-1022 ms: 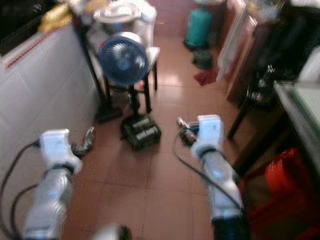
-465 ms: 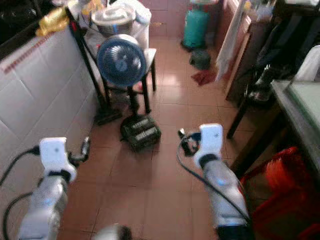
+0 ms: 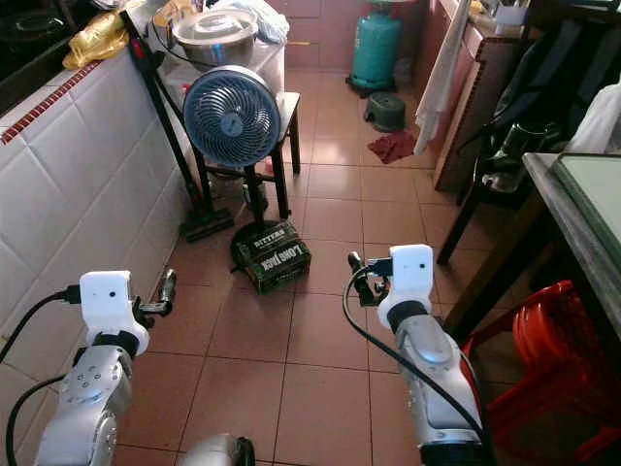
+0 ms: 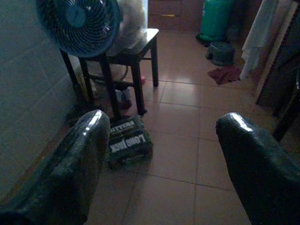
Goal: Setting the table
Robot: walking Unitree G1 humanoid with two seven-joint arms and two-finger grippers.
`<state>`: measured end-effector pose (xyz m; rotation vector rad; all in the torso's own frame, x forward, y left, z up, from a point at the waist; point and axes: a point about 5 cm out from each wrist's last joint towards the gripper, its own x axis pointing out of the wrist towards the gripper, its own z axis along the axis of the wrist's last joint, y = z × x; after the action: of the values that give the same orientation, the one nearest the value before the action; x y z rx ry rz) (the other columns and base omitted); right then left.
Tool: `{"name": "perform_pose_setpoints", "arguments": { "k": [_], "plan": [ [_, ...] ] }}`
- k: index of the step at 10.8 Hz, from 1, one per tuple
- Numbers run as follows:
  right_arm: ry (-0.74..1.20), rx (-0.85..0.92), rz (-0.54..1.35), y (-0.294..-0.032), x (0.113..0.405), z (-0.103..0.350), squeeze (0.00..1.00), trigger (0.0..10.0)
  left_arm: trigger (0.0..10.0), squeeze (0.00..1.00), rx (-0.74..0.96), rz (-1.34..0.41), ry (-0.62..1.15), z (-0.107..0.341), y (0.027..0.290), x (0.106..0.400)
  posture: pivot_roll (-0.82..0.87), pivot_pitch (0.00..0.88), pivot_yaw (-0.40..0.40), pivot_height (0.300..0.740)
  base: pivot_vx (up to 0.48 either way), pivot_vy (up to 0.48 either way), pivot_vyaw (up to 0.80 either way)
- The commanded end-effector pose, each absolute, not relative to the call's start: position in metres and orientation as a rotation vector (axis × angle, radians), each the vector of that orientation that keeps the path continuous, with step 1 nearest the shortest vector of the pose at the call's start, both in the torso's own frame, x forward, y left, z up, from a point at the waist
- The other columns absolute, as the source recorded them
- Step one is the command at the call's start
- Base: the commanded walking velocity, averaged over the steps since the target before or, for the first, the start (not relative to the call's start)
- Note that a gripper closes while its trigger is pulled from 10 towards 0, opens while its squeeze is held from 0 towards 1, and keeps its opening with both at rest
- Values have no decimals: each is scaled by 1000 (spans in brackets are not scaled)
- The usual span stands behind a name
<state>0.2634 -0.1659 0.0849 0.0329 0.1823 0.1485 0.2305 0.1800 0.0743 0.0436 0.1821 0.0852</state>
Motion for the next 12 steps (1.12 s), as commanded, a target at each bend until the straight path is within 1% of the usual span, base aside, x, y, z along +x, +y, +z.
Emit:
{"name": "perform_pose_setpoints", "arguments": {
  "k": [1,2,3,6,7,9,11,12],
  "plan": [
    [153,26,158,-167,266,93,0,10000,10000,0,74,94,158,80,183,233,-14,0,53,740,0,0,0],
    [163,-3,150,-168,266,92,0,10000,10000,0,57,91,157,80,183,232,-16,0,53,740,0,0,0],
    [197,-15,78,-172,263,87,0,10000,10000,0,51,105,147,80,184,231,-18,0,51,740,0,0,0],
    [212,9,80,-170,260,82,0,10000,10000,0,39,100,149,79,180,228,-18,0,48,740,0,0,0],
    [190,-3,88,-169,260,85,0,10000,10000,0,69,105,150,79,181,228,-17,0,50,740,0,0,0],
    [170,-9,84,-172,265,89,0,10000,10000,0,54,114,159,79,185,230,-20,0,52,740,0,0,0],
    [180,1,74,-174,265,89,0,10000,10000,0,42,108,165,78,183,231,-22,0,54,740,0,0,0],
    [189,-1,78,-173,264,87,0,10000,10000,0,40,110,173,77,182,231,-24,0,53,740,0,0,-781]
  ]
}}
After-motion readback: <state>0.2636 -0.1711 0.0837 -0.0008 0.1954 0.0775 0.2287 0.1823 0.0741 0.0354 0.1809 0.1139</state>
